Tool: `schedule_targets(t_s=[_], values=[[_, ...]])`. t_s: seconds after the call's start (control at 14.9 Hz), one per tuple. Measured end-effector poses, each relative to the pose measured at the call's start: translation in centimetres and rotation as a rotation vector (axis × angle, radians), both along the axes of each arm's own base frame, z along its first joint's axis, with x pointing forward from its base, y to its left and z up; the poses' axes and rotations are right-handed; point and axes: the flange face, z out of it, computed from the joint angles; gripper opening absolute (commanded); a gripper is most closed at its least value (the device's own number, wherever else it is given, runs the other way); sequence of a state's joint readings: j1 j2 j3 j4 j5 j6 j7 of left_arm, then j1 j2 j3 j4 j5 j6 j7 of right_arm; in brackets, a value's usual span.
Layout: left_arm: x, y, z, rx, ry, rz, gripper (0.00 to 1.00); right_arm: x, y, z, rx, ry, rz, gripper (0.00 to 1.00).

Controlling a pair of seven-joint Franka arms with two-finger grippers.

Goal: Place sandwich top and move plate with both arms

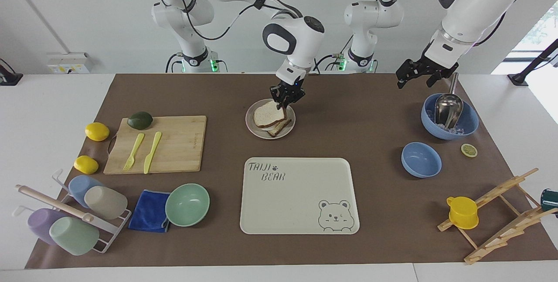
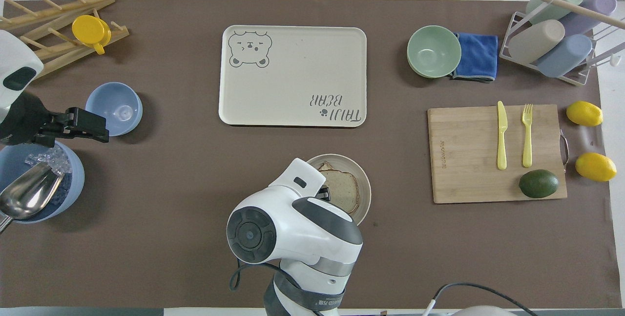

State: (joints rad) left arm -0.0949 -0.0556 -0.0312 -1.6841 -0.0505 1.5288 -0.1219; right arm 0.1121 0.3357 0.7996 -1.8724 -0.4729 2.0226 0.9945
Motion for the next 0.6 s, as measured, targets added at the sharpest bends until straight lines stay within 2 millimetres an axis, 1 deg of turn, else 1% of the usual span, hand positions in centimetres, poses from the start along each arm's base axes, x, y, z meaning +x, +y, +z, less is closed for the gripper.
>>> schedule_targets(t_s=[0.13,0.2,0.27,0.33,0.4,0.54,0.6], values=[[0.1,0.0,0.0,-0.001,-0.006,0.0,1.0,1.5,-0.6,1.6,0.037,0.001,-0.048,1.0],[0.1,0.0,0.0,-0.001,-0.009,0.001,1.0,2.7,-1.4,3.1,0.053,0.004,-0.072,1.0],[0.1,0.0,-0.1,-0.001,-0.01,0.001,1.0,4.3,-2.8,5.0,0.069,0.015,-0.094,1.0],[0.2,0.0,-0.3,-0.001,-0.01,0.001,1.0,6.1,-4.9,7.3,0.091,0.029,-0.121,1.0],[0.2,0.0,-0.5,-0.001,-0.009,0.001,1.0,8.2,-7.8,9.9,0.12,0.041,-0.153,1.0],[0.1,-0.1,-1.0,-0.001,-0.009,0.0,1.0,11.2,-14.8,14.5,0.177,0.067,-0.207,1.0],[0.0,-0.2,-1.4,-0.001,-0.013,-0.002,1.0,12.1,-18.8,16.4,0.198,0.086,-0.231,1.0]])
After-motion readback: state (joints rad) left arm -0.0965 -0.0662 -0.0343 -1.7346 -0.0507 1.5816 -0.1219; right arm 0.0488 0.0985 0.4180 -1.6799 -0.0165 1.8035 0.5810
